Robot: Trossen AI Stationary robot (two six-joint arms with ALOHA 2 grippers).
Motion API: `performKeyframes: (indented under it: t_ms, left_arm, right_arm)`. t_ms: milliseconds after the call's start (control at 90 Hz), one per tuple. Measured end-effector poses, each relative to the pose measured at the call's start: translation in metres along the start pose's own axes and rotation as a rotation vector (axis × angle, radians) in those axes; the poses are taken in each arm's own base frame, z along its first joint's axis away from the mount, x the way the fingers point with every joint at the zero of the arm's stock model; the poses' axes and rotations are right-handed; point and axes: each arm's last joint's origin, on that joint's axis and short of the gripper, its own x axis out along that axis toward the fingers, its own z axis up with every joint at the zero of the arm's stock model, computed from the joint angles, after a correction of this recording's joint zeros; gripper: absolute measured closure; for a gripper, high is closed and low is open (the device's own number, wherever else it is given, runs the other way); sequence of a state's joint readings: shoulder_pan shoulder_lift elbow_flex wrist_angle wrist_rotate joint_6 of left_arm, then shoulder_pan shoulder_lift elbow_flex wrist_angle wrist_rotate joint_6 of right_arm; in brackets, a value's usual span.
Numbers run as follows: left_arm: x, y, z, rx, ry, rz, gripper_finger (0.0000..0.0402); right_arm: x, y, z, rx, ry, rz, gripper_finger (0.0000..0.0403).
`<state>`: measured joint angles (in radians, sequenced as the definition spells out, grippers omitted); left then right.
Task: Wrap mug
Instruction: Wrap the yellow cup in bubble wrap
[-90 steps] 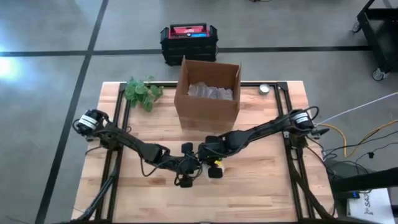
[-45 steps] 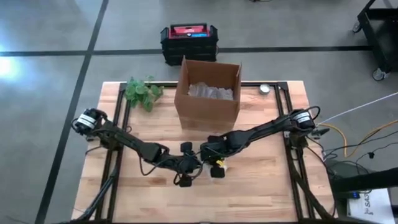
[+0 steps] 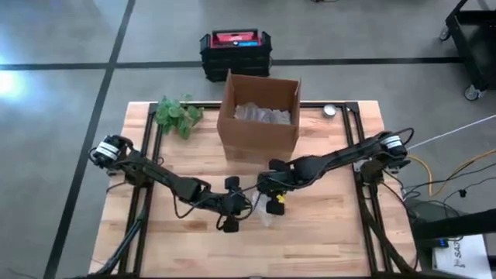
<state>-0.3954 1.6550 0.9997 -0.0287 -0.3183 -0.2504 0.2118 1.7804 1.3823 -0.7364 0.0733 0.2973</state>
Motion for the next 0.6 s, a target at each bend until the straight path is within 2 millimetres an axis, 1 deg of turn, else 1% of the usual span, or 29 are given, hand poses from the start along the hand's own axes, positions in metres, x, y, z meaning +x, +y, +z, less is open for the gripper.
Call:
performKeyframes:
  t_ms: [200,278,456,600]
  left_arm:
    - [0.000,0.000,0.000,-0.003,-0.004,0.001,0.0381]
    - [0.001,0.000,0.001,-0.007,-0.017,0.001,0.0381]
    - [0.002,-0.001,0.002,-0.004,-0.030,0.001,0.0381]
    - [0.002,-0.001,0.001,-0.003,-0.028,0.006,0.0381]
  right_arm:
    - [0.028,0.004,-0.001,-0.031,0.043,-0.025,0.0403]
    - [0.036,0.005,-0.002,-0.034,0.060,-0.030,0.0403]
    - [0.051,0.008,-0.004,-0.044,0.092,-0.015,0.0403]
    - [0.060,0.010,-0.005,-0.049,0.107,0.011,0.0403]
